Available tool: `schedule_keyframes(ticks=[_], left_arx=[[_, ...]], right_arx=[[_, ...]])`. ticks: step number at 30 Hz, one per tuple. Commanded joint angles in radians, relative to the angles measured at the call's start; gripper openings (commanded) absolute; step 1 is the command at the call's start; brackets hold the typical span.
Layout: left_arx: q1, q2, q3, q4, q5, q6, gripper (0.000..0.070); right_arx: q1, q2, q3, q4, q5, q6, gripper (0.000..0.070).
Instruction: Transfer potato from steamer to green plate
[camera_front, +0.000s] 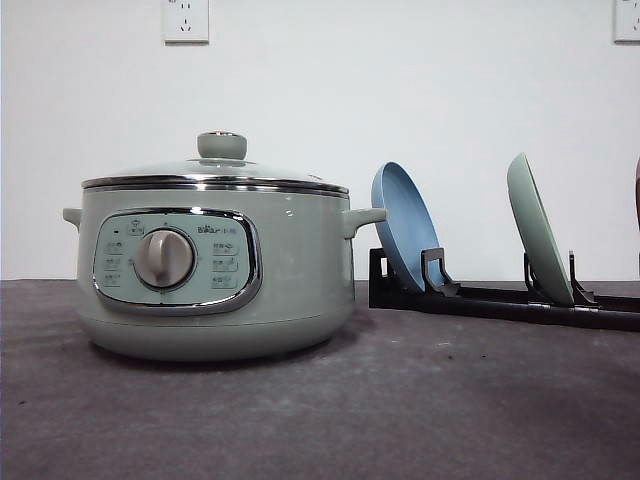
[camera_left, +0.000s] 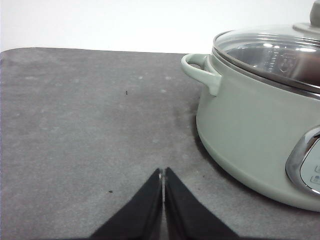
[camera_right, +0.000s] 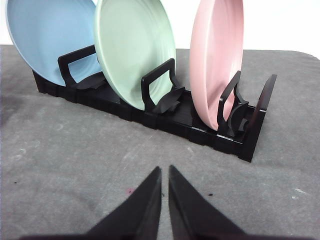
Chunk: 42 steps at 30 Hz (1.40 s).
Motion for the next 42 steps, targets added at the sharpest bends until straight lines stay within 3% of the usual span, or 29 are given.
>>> schedule_keyframes(ticks=[1, 14, 21, 26, 29, 35, 39, 42], left_arx=[[0.000, -0.002, -0.020, -0.007, 0.000, 0.011, 0.0000], [0.000, -0.002, -0.020, -0.006, 0.000, -0.056, 0.0000], [-0.002, 0.000, -0.012, -0.008, 0.000, -0.147, 0.0001], [-0.026, 0.002, 0.037, 0.003, 0.000, -0.293, 0.0002], [-0.044, 0.013, 0.084, 0.004, 0.000, -0.295, 0.0002], [-0.064, 0.114, 0.216, -0.017, 0.006, -0.295, 0.0002], [-0.074, 0.225, 0.333, -0.043, 0.041, -0.282, 0.0002], [-0.083, 0.317, 0.437, -0.084, 0.073, -0.218, 0.0001]], right_arx=[[0.001, -0.002, -0.004, 0.011, 0.000, 0.011, 0.0014], [0.002, -0.002, -0.004, 0.012, -0.001, 0.020, 0.0014], [0.002, -0.002, -0.001, 0.015, -0.088, 0.155, 0.0010], [0.011, -0.002, -0.001, 0.112, -0.129, 0.332, 0.0005], [0.026, -0.001, 0.026, 0.129, -0.127, 0.410, 0.0004], [0.061, 0.009, 0.146, 0.078, -0.123, 0.484, 0.0004], [0.077, 0.054, 0.282, -0.052, -0.125, 0.485, 0.0004], [0.082, 0.104, 0.392, -0.144, -0.136, 0.465, 0.0004]])
